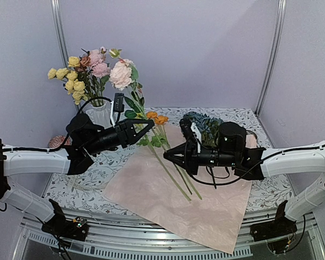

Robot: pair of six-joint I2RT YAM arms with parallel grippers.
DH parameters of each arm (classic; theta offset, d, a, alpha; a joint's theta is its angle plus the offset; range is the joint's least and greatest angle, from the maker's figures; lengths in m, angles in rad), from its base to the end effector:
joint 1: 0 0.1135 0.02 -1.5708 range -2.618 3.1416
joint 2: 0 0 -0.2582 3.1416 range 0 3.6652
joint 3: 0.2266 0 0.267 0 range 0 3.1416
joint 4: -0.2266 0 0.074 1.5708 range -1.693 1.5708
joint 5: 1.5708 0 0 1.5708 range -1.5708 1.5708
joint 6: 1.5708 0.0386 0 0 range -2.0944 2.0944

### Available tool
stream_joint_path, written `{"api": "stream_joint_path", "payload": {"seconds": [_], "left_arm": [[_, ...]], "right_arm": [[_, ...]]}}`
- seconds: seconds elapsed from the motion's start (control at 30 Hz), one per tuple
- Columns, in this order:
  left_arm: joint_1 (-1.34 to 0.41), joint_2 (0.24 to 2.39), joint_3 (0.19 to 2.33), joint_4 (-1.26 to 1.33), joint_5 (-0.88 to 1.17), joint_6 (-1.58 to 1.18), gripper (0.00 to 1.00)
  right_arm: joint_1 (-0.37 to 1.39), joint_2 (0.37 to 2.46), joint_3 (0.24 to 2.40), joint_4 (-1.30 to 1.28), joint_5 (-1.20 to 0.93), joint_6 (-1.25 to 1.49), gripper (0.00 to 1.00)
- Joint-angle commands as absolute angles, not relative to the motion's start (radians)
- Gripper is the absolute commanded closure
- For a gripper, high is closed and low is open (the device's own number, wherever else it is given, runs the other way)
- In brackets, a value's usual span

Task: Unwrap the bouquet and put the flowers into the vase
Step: Pass from the right arm to the left

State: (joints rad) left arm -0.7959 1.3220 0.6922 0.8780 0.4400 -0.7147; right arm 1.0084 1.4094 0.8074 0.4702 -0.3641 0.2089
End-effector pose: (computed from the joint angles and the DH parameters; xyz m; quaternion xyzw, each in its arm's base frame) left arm 0.2035 -0.2313 0.2857 0.1964 0.5919 -0.6255 0.4689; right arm 0.1675 0.2916 0.2560 -0.3978 0.6350 0.4823 0.4539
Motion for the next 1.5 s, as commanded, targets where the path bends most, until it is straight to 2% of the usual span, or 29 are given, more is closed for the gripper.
{"api": "stream_joint_path", "payload": {"seconds": [0.0,0.03,0.07,0.2,0.27,0.37,0.53,0.6,0.7,0.8,0.9,0.93,1.13,1.47], "left_arm": [[-0.805,1.312,0.724,0.914,0.468,-0.711,0.94],[-0.805,1.31,0.725,0.909,0.468,-0.707,1.0],[-0.804,1.306,0.727,0.899,0.466,-0.701,1.0],[-0.793,1.261,0.76,0.732,0.406,-0.616,1.0],[-0.779,1.221,0.792,0.59,0.351,-0.528,1.0],[-0.752,1.147,0.873,0.309,0.217,-0.366,1.0],[-0.716,1.067,1.059,-0.012,-0.175,-0.133,1.0],[-0.695,1.049,1.113,-0.062,-0.338,-0.067,1.0],[-0.667,1.017,1.159,-0.037,-0.438,0.035,1.0],[-0.634,0.995,1.179,0.045,-0.473,0.125,1.0],[-0.592,1.011,1.219,0.09,-0.505,0.193,1.0],[-0.58,1.021,1.231,0.102,-0.52,0.213,1.0],[-0.518,1.096,1.287,0.129,-0.497,0.235,1.0],[-0.496,1.149,1.321,0.122,-0.407,0.146,1.0]], "right_arm": [[1.015,1.419,0.837,0.491,-0.373,0.202,0.9],[1.015,1.419,0.837,0.492,-0.368,0.202,0.86],[1.015,1.416,0.835,0.492,-0.36,0.202,0.8],[1.015,1.373,0.81,0.482,-0.251,0.195,0.41],[1.015,1.32,0.768,0.479,-0.161,0.178,0.32],[1.015,1.233,0.718,0.466,-0.02,0.13,0.23],[1.013,1.132,0.646,0.457,0.266,0.045,0.16],[1.013,1.116,0.621,0.469,0.354,0.016,0.15],[1.009,1.128,0.6,0.498,0.441,-0.069,0.15],[1.006,1.162,0.574,0.547,0.493,-0.119,0.13],[1.002,1.201,0.525,0.628,0.511,-0.13,0.06],[1.001,1.216,0.51,0.655,0.509,-0.128,0.0],[0.999,1.304,0.505,0.703,0.507,-0.123,0.01],[0.999,1.321,0.505,0.706,0.518,-0.133,0.01]]}}
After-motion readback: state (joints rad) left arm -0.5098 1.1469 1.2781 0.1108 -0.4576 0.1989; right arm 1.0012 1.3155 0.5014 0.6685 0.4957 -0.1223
